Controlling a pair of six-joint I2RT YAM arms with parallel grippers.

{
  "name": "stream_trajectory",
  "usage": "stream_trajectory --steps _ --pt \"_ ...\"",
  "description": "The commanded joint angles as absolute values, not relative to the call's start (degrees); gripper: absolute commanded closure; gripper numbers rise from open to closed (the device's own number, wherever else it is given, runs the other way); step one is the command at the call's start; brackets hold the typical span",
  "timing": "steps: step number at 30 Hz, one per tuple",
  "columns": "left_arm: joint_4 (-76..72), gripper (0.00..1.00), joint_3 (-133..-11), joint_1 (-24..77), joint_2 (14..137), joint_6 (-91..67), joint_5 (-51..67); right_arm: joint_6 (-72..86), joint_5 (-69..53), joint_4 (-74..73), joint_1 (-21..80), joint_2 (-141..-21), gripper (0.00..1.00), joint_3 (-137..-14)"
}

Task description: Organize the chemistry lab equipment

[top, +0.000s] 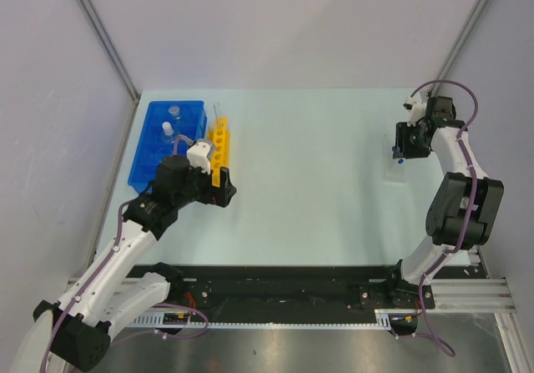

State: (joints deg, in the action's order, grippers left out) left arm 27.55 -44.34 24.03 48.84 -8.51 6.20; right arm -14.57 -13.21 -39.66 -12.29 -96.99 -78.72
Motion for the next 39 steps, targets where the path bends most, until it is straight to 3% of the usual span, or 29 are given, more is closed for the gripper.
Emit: stream_trajectory --steps 1,28,35,39 --pt "25.8 0.00 -44.3 24.1 48.0 -5.8 7.3 -13.4 -11.0 -40.2 -12.2 -98.3 0.53 -78.8" --pt "25.8 0.00 -44.1 24.1 47.8 -5.7 7.5 -11.3 -15.9 -39.1 -10.9 -98.6 0.59 -78.3" --pt "25.5 0.00 -44.1 24.1 48.3 -5.7 8.3 -13.1 -16.4 -39.0 -12.3 -93.1 0.48 -78.3" --pt "25.3 0.00 -44.2 24.1 48.6 -5.8 8.8 -16.9 -18.9 -41.2 -13.9 -92.1 0.30 -78.2"
